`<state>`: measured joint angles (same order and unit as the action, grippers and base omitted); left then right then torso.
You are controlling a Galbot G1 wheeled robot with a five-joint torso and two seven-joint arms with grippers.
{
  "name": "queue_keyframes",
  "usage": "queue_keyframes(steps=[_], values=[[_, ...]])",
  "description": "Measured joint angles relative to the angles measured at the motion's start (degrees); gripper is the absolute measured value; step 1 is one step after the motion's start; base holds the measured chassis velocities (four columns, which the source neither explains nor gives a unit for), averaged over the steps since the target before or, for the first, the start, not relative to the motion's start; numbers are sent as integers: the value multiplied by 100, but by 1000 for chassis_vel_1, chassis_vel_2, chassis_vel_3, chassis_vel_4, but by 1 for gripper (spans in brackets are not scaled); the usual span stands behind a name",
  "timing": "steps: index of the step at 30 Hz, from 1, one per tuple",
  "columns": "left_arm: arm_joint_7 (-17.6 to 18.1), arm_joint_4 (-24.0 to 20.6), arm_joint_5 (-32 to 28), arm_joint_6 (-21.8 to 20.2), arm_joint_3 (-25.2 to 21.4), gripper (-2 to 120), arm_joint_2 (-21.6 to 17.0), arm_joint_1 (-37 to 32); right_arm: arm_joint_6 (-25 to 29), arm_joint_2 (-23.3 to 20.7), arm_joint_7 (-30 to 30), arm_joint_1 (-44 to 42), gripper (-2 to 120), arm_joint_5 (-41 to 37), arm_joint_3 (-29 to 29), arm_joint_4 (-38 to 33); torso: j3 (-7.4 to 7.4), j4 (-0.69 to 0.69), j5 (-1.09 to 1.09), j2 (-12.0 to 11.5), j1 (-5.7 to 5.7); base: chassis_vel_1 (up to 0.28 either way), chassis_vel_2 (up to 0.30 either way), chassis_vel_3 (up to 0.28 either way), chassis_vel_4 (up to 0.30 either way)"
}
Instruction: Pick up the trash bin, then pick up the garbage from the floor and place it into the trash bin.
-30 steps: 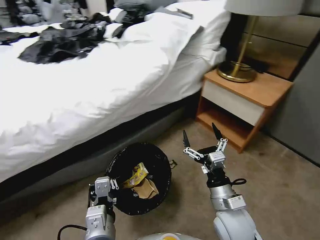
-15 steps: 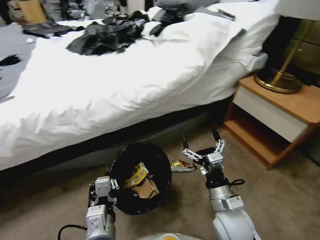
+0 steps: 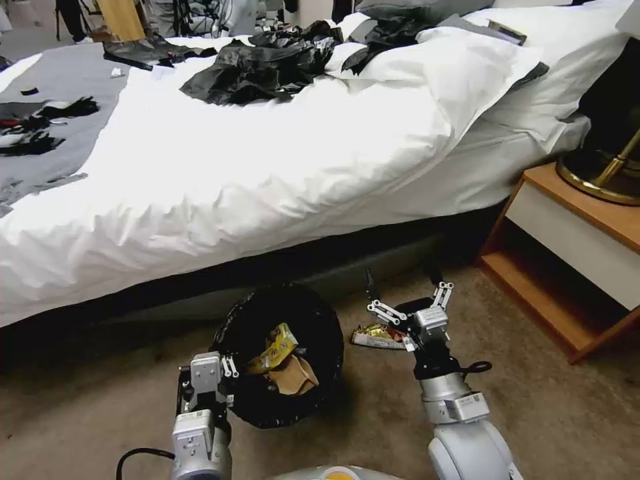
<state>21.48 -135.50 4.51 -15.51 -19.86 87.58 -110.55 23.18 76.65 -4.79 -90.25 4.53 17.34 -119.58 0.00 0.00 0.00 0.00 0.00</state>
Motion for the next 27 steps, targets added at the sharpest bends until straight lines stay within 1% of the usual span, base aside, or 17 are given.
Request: queue_keyframes(steps=[3,5,6,8,10,11,13,14,16,18,19,20,22,23,25,27], values=[[0,-3,0,2,-1,0,-3,-7,1,-75,143,3,100,-125,76,34,0,0,1,0,0,0,0,0,0],[0,-14,0,6,-6,0,-7,-18,65,-219,582,63,100,-270,326,228,0,0,1,0,0,0,0,0,0],[0,-14,0,6,-6,0,-7,-18,65,-219,582,63,100,-270,326,228,0,0,1,0,0,0,0,0,0],[1,-16,2,10,-7,0,-6,-21,162,-307,1002,129,100,-336,503,427,0,1,0,0,0,0,0,0,0],[1,-16,8,16,-7,0,-1,-23,288,-444,1630,249,100,-485,691,786,0,0,1,0,0,0,0,0,0],[1,-16,8,16,-7,0,-1,-23,288,-444,1630,249,100,-485,691,786,0,0,1,0,0,0,0,0,0],[2,-16,17,18,-8,0,3,-23,392,-558,2026,380,100,-578,744,1091,0,0,0,0,0,0,0,0,0],[2,-16,26,19,-7,0,7,-21,445,-638,2274,503,100,-614,731,1332,0,0,1,0,0,0,0,0,0],[2,-16,28,19,-7,0,9,-21,457,-662,2343,538,100,-623,720,1401,0,0,1,0,0,0,0,0,0],[2,-17,37,19,-7,0,11,-20,493,-800,2681,749,100,-644,603,1799,0,0,1,0,0,0,0,0,0],[2,-17,37,19,-7,0,11,-20,493,-800,2681,749,100,-644,603,1799,0,0,1,0,0,0,0,0,0],[2,-23,37,19,-8,0,11,-21,495,-848,2763,825,100,-639,549,1956,0,1,1,0,0,0,0,0,0],[3,-37,38,19,-27,0,7,-23,484,-1017,2951,1076,100,-551,344,2497,0,0,1,0,0,0,0,0,0],[3,-37,38,19,-27,0,7,-23,484,-1017,2951,1076,100,-551,344,2497,0,0,1,0,0,0,0,0,0],[3,-37,47,12,-29,0,5,-12,388,-1185,3071,1261,100,-486,133,2917,0,1,1,0,0,0,0,0,0],[3,-37,56,9,-23,0,9,-4,344,-1238,3117,1315,100,-475,76,3030,0,0,0,0,0,0,0,0,0]])
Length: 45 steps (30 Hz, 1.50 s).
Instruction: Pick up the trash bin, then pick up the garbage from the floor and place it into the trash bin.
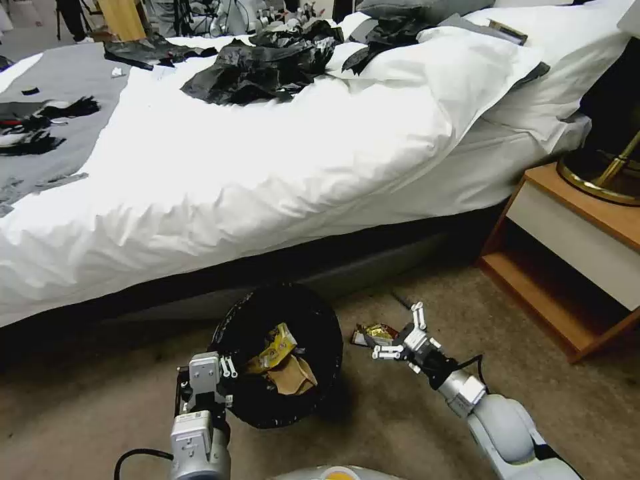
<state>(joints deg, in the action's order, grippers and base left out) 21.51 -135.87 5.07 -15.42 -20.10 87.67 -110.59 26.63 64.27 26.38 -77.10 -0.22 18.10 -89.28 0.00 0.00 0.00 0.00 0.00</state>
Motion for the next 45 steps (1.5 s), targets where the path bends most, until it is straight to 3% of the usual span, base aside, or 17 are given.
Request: queue_keyframes(steps=[8,18,30,45], values=[[-2,18,62,-4,47,0,20,-3,-259,-47,-50,338,100,415,-88,505,0,0,-1,0,0,0,0,0,0],[-2,-49,111,6,33,0,18,-96,-413,208,-273,1181,100,1133,-177,1534,0,1,0,0,0,0,0,0,0],[2,-52,131,14,22,0,57,-95,-490,389,-205,1704,100,872,-331,2341,0,1,0,0,0,0,0,0,0],[11,13,133,20,16,0,71,-66,-444,710,-222,1728,100,878,-308,2969,0,0,0,0,0,0,0,0,0]])
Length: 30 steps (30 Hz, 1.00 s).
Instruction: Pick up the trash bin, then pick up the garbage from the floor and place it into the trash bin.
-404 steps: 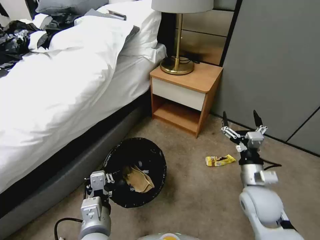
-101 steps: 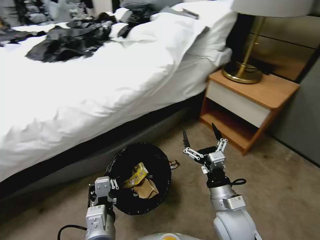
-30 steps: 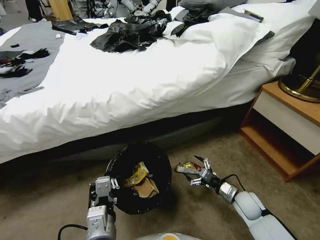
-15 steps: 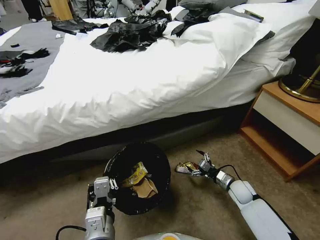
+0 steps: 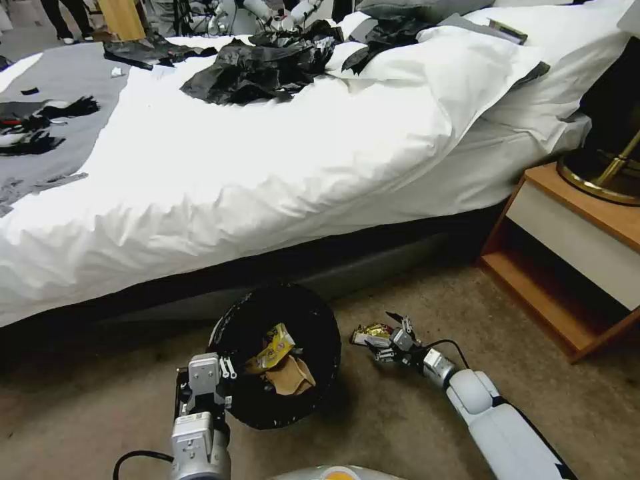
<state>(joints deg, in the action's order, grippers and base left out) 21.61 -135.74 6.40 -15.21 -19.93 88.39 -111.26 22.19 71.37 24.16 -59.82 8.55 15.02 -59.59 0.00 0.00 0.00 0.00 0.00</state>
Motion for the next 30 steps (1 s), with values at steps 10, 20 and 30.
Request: queue_keyframes(steps=[10,20,30], values=[[4,-1,30,31,2,0,-4,-55,-72,125,-179,262,100,-368,206,797,0,0,0,0,0,0,0,0,0],[9,-6,84,64,10,0,13,-98,-148,147,-192,405,92,-734,261,1202,0,0,0,0,0,0,0,0,0],[9,-41,111,73,13,0,14,-126,-137,327,-194,383,54,-719,167,1220,0,0,0,0,0,0,0,0,0]])
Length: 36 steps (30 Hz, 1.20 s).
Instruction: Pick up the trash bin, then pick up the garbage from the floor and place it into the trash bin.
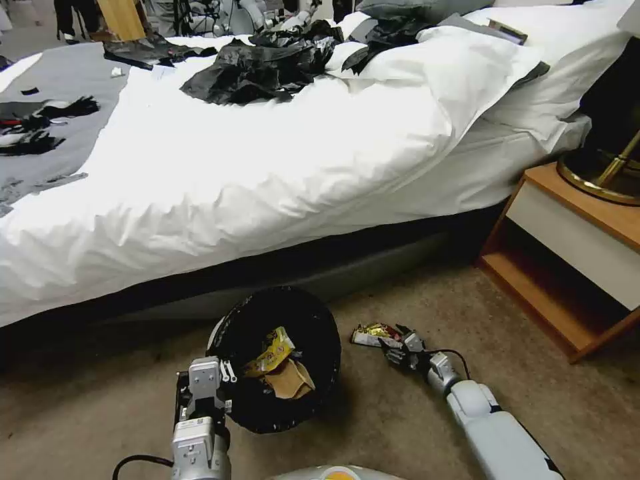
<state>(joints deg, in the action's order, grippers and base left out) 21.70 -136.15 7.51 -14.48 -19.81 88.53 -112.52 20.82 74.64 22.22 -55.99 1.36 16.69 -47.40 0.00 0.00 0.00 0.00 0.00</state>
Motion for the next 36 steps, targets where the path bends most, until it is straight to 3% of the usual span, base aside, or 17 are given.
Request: queue_keyframes(steps=[15,24,29,36], values=[[4,-13,-9,20,-1,0,-26,-31,106,115,2,12,1,105,186,614,1,3,0,1,-1,0,0,0,0],[5,-16,-5,21,17,0,-30,-25,141,91,8,-6,0,60,225,596,0,2,3,0,-1,0,0,0,0],[2,-18,-6,21,18,0,-33,-5,89,43,-127,-157,0,-183,171,8,-1,-4,-2,0,0,0,0,0,0],[1,-18,-10,20,16,0,-35,13,84,38,-303,-400,0,-415,145,-960,-1,-1,-1,0,0,0,0,0,0]])
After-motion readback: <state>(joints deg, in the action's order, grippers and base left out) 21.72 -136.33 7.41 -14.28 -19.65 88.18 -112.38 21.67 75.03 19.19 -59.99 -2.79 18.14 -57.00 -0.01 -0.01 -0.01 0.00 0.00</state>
